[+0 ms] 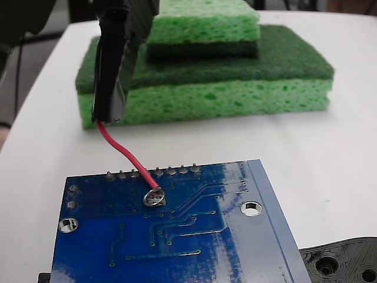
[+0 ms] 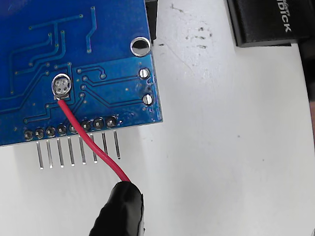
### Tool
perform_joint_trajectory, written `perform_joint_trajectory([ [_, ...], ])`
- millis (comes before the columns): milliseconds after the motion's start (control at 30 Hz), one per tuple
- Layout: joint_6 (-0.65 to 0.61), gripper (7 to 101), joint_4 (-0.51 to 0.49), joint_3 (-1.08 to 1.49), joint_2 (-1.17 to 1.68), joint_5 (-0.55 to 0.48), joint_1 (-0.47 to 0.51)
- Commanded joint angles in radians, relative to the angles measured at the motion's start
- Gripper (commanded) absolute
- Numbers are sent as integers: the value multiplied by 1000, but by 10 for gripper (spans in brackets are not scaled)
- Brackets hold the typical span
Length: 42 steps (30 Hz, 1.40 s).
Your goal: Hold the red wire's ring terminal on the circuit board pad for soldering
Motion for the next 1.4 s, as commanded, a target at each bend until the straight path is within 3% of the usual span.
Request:
perform_joint_trajectory([
  [33, 0, 1003, 0, -9, -3, 14, 0],
  [1400, 12, 1003, 38, -41, -12, 48, -25],
])
